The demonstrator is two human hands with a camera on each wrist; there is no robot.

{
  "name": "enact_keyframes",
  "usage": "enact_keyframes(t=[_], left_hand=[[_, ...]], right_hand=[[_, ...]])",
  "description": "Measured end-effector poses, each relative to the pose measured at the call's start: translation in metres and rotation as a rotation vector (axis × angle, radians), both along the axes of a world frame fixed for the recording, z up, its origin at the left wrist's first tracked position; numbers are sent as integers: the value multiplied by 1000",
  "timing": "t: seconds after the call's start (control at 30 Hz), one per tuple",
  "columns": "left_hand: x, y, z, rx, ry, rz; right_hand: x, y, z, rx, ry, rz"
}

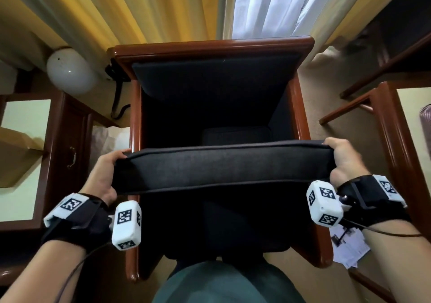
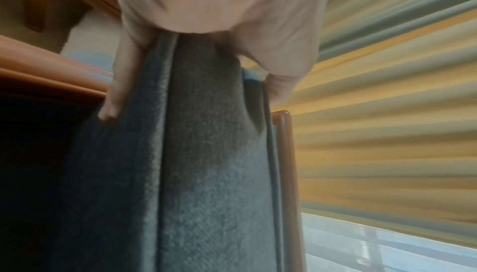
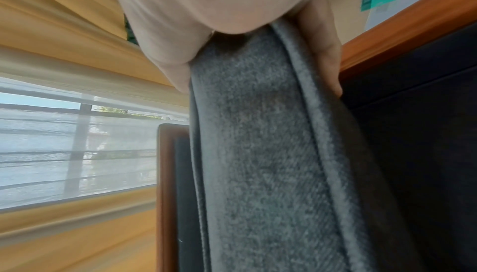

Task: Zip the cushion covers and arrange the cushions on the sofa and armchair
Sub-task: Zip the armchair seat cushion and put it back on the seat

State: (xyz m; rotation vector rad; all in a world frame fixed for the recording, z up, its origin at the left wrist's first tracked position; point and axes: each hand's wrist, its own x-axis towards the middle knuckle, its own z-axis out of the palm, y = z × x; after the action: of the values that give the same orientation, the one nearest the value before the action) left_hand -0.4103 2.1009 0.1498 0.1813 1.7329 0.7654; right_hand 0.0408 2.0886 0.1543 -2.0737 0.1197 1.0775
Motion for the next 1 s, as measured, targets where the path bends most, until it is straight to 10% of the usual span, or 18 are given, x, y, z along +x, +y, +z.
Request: enact_keyframes(t=[0.47, 0.83, 1.0], left_hand=[[12, 95, 71, 333, 47, -97], [-22, 134, -91, 112, 383, -112], [24, 166, -43, 56, 650, -245]], right_hand=[[12, 63, 44, 167, 41, 97], [-16, 114, -23, 59, -66, 125], [-13, 167, -29, -55, -319, 261]])
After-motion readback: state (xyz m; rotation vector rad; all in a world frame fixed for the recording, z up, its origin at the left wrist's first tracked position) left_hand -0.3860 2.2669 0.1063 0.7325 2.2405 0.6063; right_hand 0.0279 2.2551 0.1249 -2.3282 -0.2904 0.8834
